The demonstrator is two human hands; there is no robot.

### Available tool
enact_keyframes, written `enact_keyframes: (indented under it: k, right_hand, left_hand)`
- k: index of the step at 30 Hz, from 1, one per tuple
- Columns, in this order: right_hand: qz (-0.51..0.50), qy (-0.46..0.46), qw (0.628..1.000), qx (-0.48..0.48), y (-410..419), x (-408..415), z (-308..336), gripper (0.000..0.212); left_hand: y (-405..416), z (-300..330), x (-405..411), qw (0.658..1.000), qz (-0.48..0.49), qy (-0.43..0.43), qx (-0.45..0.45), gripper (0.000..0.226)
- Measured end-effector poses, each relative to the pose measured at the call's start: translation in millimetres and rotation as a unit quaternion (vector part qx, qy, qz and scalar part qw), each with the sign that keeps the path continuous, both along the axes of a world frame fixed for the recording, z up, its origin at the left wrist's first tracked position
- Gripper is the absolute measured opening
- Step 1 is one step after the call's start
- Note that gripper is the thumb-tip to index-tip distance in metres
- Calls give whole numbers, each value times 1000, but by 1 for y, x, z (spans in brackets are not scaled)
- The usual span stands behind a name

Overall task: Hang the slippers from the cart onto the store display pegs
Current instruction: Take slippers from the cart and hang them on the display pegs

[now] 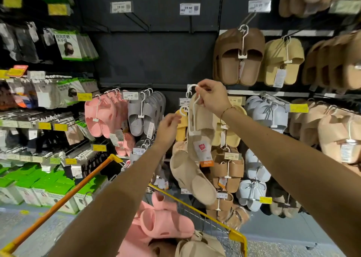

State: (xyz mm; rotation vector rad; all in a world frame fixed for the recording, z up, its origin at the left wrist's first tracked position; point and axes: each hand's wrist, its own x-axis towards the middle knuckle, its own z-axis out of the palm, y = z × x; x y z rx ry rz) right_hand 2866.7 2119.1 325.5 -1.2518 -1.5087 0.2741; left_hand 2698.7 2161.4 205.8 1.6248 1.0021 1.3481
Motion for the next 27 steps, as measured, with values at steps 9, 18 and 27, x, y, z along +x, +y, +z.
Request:
enact_keyframes:
  k: [9,18,27]
  right_hand:
    - [-32,-24,999,17,21,19,19,11]
    - [4,14,1000,24,14,49,41,12]
    - [8,-31,998,50,7,56,48,12]
  left_hand:
    - [11,111,39,992,-42,-10,116,13]
    - [19,-12,24,952,53,217,-208,27]
    - [-20,-52,29,925,-46,237,-292,35]
